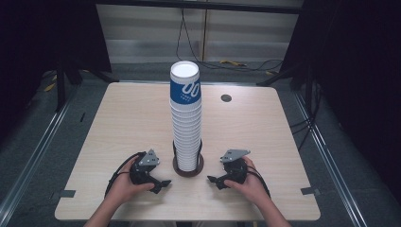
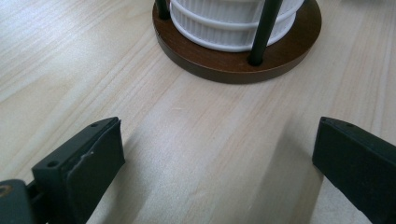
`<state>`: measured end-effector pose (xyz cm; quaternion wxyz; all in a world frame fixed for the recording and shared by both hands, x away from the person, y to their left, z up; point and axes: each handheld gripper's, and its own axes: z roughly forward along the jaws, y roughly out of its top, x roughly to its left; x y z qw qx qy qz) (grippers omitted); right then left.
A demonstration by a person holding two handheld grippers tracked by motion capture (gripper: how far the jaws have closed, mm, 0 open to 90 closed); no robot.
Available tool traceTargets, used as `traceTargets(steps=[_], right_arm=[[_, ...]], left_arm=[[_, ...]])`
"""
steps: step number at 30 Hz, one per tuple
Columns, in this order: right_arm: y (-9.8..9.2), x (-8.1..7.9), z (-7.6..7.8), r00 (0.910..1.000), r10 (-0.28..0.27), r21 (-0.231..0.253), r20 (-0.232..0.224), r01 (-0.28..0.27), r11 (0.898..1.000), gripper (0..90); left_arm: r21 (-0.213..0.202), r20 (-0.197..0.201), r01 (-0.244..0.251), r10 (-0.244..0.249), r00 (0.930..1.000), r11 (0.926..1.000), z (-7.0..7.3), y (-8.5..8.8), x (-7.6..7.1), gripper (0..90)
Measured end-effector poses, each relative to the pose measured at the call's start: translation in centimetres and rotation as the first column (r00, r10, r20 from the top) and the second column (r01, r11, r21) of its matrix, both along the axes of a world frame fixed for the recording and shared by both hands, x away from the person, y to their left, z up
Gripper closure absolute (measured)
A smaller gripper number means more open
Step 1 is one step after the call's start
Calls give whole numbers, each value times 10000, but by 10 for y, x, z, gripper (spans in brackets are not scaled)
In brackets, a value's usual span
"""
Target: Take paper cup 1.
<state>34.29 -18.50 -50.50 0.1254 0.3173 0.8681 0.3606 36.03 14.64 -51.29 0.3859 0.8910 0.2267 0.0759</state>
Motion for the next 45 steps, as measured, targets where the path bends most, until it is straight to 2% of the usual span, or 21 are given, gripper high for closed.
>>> traceTargets(steps=[4,5,7,9,11,12,14,15,17,20,21,25,27,28,29,30,31,33,36,44,45], right_arm=[[0,0,0,10000,7,-15,-1,-7,10000,103],[0,-1,2,10000,48,-132,-68,-49,9999,116],[-1,-1,3,9998,107,-216,-152,-110,9997,127],[-3,-1,6,9986,255,-252,-472,-267,9993,131],[-4,-1,8,9983,257,-250,-521,-271,9993,132],[-4,-1,10,9981,301,-226,-535,-314,9993,132],[-4,-1,17,9972,433,-196,-601,-446,9988,134],[-4,0,23,9971,531,-166,-542,-541,9984,136],[-4,0,31,9963,674,7,-537,-675,9977,140],[-4,1,37,9947,826,100,-605,-822,9966,140],[-3,3,45,9934,963,116,-615,-958,9953,139],[-3,7,56,9929,1014,231,-618,-1001,9947,137],[-3,10,69,9926,1107,463,-503,-1084,9930,137],[-3,10,69,9926,1107,463,-503,-1084,9930,137],[-3,13,79,9922,1159,567,-460,-1132,9920,137],[-3,13,79,9922,1159,567,-460,-1132,9920,137],[-2,14,89,9914,1240,527,-413,-1218,9912,137],[-2,15,93,9910,1271,534,-407,-1249,9907,137],[0,18,109,9896,1403,666,-317,-1379,9882,137],[2,23,136,9859,1664,619,-163,-1652,9843,137],[2,24,144,9855,1697,678,-91,-1687,9833,135]], left_arm=[[120,-65,-5,5,10000,9999,2,0,-1,23],[284,-171,-17,22,9999,9996,4,1,-1,46],[231,-249,-94,100,9996,9997,5,1,-1,79],[199,-539,-97,108,9985,9998,8,3,0,116],[269,-659,-42,59,9978,9996,10,4,0,155],[243,-927,-22,44,9957,9997,12,5,1,155],[216,-1206,13,13,9927,9998,14,5,1,156],[378,-1289,165,-115,9916,9991,18,6,1,156],[384,-1353,213,-160,9907,9990,23,7,1,156],[231,-1462,259,-222,9890,9994,30,8,2,156],[170,-1542,219,-190,9879,9996,35,8,3,154],[63,-1712,98,-86,9852,9999,52,7,7,154],[189,-1541,303,-271,9877,9994,65,4,10,154],[189,-1541,303,-271,9877,9994,65,4,10,154],[182,-1572,412,-378,9868,9990,74,2,12,154],[182,-1572,412,-378,9868,9990,74,2,12,154],[136,-1614,363,-337,9863,9992,80,0,13,154],[192,-1535,448,-414,9873,9988,88,-2,15,154],[123,-1577,526,-500,9862,9985,102,-4,18,154],[-40,-1594,350,-352,9866,9994,122,-5,24,154],[-144,-1618,274,-294,9864,9995,126,-4,25,154]])
